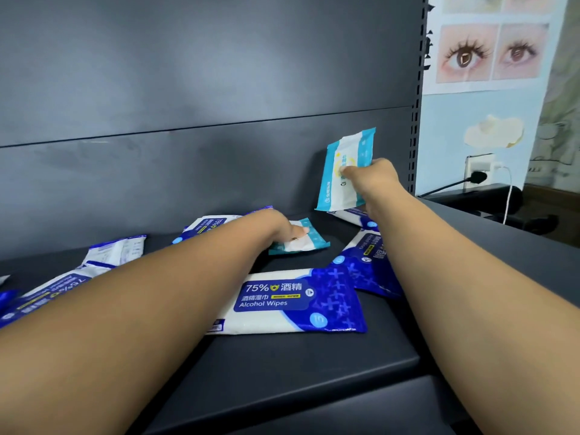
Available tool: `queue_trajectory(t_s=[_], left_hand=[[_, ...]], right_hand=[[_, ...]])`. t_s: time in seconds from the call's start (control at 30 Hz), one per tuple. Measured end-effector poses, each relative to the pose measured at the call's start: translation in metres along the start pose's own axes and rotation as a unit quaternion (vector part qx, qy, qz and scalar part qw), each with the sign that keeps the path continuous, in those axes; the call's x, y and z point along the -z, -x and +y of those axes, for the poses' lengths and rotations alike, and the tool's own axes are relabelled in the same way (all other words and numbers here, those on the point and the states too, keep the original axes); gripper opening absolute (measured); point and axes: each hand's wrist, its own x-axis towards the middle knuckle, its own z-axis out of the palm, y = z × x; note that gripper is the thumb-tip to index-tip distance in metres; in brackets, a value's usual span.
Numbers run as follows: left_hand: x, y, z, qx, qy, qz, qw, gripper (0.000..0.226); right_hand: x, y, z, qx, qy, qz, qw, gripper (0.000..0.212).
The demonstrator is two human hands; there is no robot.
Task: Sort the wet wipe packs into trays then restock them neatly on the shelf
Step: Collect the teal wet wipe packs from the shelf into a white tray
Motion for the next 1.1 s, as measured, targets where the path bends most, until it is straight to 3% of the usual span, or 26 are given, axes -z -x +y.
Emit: queue_trajectory(t_s=[0.1,0.2,0.27,0.5,0.7,0.93,1.1], left_hand=[[0.004,0.003,-0.003,-0.001,0.15,-0.039,0.988,0.047],[0.015,0.009,-0.01,0.007,0.316,-0.088,0.945,0.016],[0.028,0.016,-0.022,0.005,0.377,-0.101,0.921,0.012],[0.066,0.056,-0.102,-0.095,0.502,-0.009,0.86,0.015],[0.087,0.122,-0.182,-0.115,0.573,0.087,0.807,0.011],[0.089,0.221,-0.284,-0.085,0.601,0.132,0.783,0.01],[0.081,0.282,-0.386,-0.084,0.591,0.131,0.791,0.012]], right_hand=[[-0.001,0.003,-0.001,0.014,-0.001,0.005,1.0,0.043],[0.001,0.012,-0.005,0.036,-0.045,-0.008,0.998,0.031],[0.001,0.027,-0.01,0.049,-0.108,-0.042,0.992,0.02],[-0.022,0.097,-0.028,0.04,-0.142,-0.224,0.963,0.004],[-0.052,0.168,-0.048,0.025,-0.2,-0.297,0.933,0.012],[-0.118,0.292,-0.056,0.015,-0.212,-0.377,0.902,0.017],[-0.17,0.388,-0.047,0.004,-0.193,-0.424,0.885,0.019]])
